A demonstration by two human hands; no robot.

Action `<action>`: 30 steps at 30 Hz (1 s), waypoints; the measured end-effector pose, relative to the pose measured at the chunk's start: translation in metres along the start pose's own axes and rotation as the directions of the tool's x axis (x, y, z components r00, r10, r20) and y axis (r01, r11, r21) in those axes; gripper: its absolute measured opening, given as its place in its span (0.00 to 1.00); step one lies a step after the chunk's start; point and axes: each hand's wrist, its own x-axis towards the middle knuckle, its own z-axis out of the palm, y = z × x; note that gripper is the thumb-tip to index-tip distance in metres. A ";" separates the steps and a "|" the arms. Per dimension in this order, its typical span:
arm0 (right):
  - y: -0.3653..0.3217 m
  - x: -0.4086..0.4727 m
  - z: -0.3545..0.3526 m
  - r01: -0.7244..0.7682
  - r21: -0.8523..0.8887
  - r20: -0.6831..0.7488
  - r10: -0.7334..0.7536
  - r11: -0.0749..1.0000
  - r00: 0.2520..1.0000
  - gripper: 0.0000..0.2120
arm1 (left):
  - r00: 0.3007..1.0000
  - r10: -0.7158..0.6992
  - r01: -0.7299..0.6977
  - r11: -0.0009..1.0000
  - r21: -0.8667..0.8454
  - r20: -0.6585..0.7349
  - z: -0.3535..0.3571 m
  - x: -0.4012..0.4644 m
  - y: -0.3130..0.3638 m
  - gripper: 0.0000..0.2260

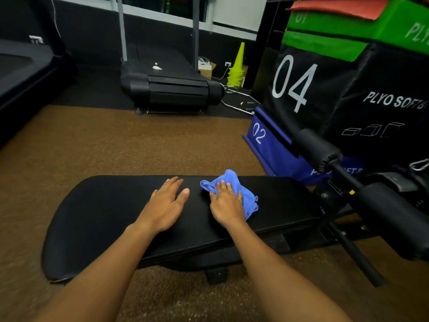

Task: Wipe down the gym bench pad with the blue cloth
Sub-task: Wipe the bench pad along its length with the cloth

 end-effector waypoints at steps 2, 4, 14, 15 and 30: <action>-0.024 -0.007 0.007 0.029 -0.001 0.013 -0.029 1.000 0.999 0.27 | 0.999 -0.020 0.020 1.000 -0.002 -0.025 -0.014 -0.007 -0.012 0.26; -0.044 -0.015 0.013 0.056 0.001 0.029 -0.056 0.998 0.998 0.27 | 0.998 -0.036 0.036 0.999 0.000 -0.044 -0.025 -0.013 -0.022 0.26; -0.172 -0.066 0.059 0.337 -0.001 0.134 -0.334 0.942 0.933 0.28 | 0.977 -0.089 0.086 0.996 -0.022 -0.194 -0.081 -0.057 -0.072 0.24; -0.183 -0.070 0.062 0.352 0.010 0.141 -0.349 0.936 0.926 0.28 | 0.969 -0.097 0.097 0.995 -0.011 -0.227 -0.089 -0.063 -0.079 0.24; -0.244 -0.118 0.071 0.689 0.302 0.252 -0.753 0.658 0.608 0.14 | 0.900 -0.159 0.091 0.979 -0.183 -0.406 -0.139 -0.107 -0.106 0.19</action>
